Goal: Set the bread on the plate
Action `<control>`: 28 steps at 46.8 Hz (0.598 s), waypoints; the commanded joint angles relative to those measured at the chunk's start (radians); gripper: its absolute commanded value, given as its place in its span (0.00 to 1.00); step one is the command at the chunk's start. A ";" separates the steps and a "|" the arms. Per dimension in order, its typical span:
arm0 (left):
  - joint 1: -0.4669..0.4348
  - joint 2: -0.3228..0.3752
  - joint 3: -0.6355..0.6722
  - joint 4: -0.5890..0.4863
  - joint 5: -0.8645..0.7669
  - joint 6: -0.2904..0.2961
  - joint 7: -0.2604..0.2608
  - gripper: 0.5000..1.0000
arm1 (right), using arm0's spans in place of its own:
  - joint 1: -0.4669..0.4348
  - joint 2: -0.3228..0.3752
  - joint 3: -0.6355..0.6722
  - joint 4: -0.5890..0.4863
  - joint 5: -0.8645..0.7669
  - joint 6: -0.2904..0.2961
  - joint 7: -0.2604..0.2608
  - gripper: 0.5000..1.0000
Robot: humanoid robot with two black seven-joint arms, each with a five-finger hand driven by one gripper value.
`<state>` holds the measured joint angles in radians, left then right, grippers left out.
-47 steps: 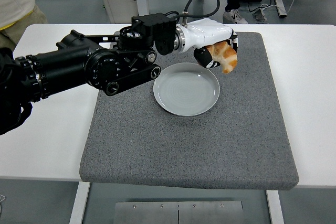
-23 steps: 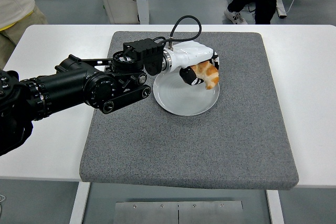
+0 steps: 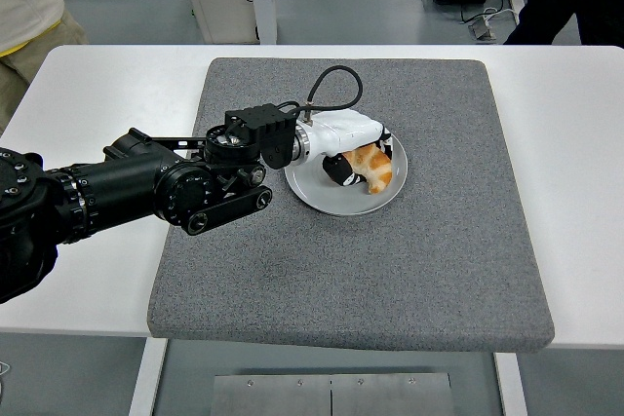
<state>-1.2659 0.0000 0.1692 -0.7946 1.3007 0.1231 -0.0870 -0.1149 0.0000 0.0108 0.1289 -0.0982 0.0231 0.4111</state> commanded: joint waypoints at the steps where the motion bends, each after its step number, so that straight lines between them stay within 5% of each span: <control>1: 0.003 0.000 -0.001 0.001 0.000 0.001 0.001 0.00 | 0.001 0.000 0.000 0.000 0.000 0.000 0.000 1.00; 17: 0.007 0.000 -0.002 0.000 -0.012 0.000 0.020 0.01 | 0.000 0.000 0.000 0.000 0.000 0.000 0.000 1.00; 22: 0.007 0.000 -0.010 0.000 -0.017 0.000 0.018 0.35 | 0.000 0.000 0.000 0.000 0.000 0.000 0.000 1.00; 25: 0.007 0.000 -0.019 -0.006 -0.044 0.000 0.013 0.67 | 0.000 0.000 0.000 0.000 0.000 0.000 0.000 1.00; 28: 0.003 0.000 -0.022 -0.017 -0.090 -0.002 0.009 0.81 | 0.000 0.000 0.000 0.000 0.000 0.000 0.000 1.00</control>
<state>-1.2594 0.0003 0.1502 -0.8031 1.2477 0.1223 -0.0746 -0.1149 0.0000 0.0108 0.1288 -0.0982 0.0230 0.4111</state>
